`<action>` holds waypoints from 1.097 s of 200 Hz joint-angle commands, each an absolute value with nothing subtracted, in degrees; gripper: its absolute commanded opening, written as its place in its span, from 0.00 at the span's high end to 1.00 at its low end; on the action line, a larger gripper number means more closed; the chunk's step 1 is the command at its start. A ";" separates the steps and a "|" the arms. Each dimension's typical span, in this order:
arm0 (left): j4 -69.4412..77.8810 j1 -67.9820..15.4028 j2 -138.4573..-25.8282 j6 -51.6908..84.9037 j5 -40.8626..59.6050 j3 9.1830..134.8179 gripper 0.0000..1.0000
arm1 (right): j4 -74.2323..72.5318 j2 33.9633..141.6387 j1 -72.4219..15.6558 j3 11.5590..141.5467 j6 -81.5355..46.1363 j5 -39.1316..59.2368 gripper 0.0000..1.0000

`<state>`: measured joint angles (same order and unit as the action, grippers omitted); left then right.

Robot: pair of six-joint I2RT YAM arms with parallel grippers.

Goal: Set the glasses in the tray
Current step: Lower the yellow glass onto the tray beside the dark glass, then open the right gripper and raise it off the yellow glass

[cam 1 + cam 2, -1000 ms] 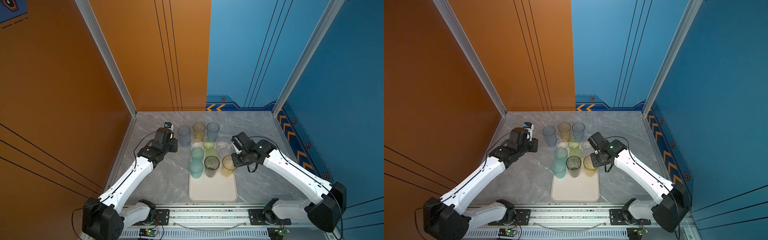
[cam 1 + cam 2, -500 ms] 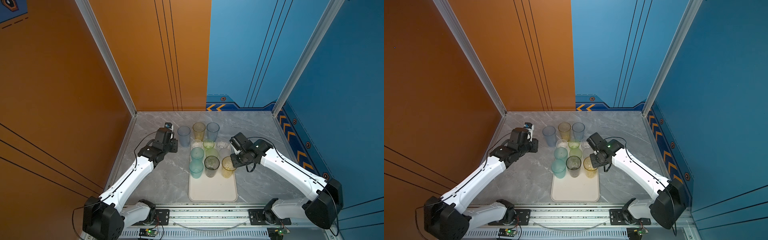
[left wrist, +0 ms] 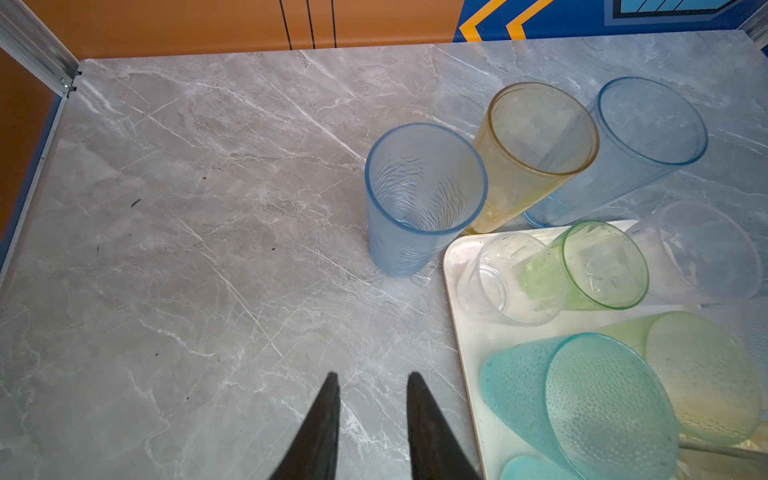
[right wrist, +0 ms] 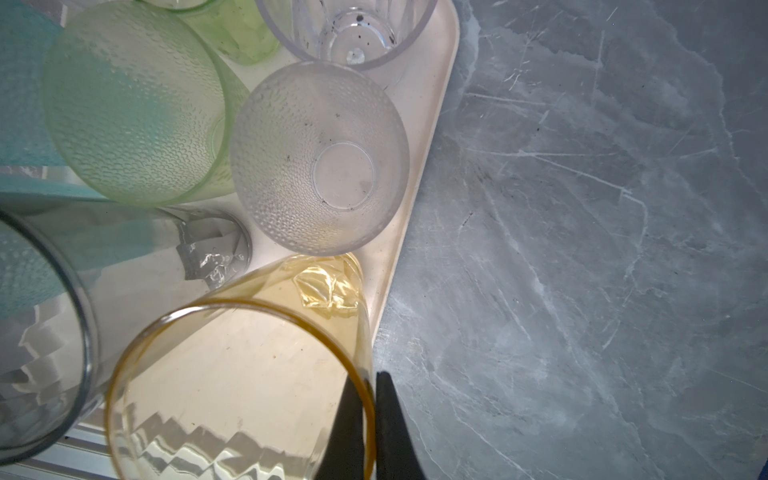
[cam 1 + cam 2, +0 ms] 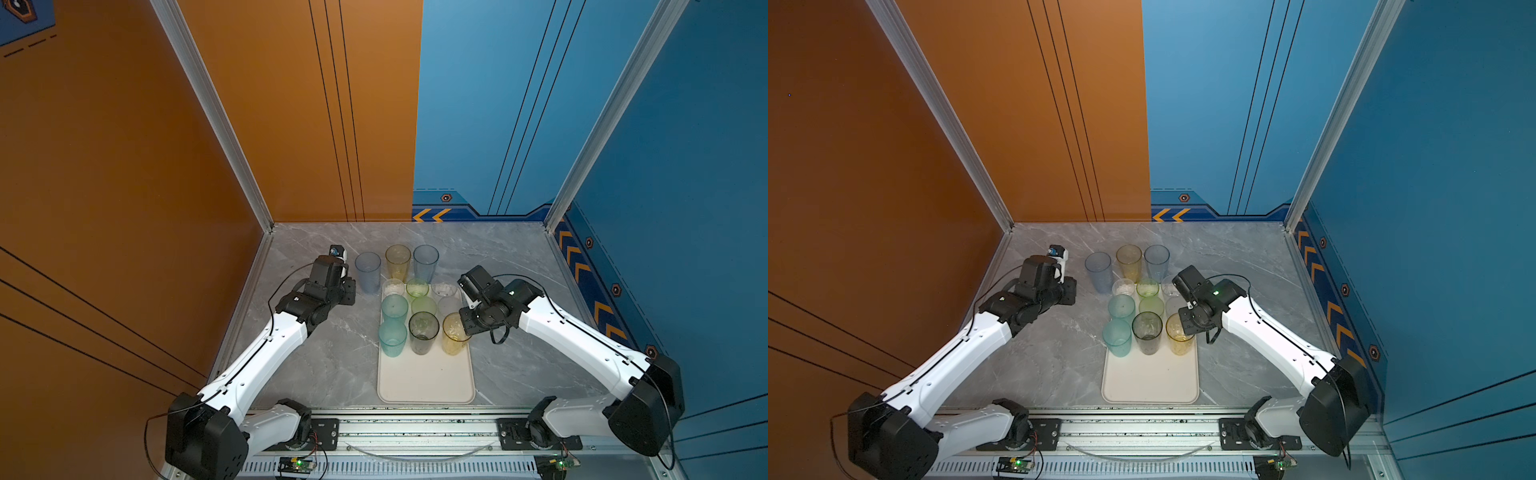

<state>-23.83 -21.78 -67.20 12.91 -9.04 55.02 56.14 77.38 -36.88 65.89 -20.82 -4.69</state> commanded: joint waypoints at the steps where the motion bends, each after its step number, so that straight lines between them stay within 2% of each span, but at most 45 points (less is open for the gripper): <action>1: -25.05 -22.24 -67.46 11.87 -9.35 57.10 0.71 | 55.07 77.43 -36.21 65.35 -19.81 -4.92 0.96; 26: -25.21 -22.24 -67.49 11.87 -9.40 57.12 0.71 | 54.89 77.40 -35.97 65.14 -19.84 -4.89 0.96; 50: -25.22 -22.24 -67.50 11.87 -9.40 57.11 0.70 | 54.61 77.43 -35.92 64.83 -19.78 -4.67 0.88; 92: -25.40 -22.24 -67.41 11.78 -9.42 57.22 0.70 | 53.97 77.70 -35.53 64.44 -19.70 -4.17 0.87; 219: -26.24 -22.24 -68.11 11.43 -10.02 57.92 0.69 | 52.60 74.24 -34.65 64.63 -19.69 -2.88 0.68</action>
<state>-24.40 -21.78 -67.31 12.27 -9.04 55.79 54.11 76.62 -35.11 65.04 -20.38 -3.97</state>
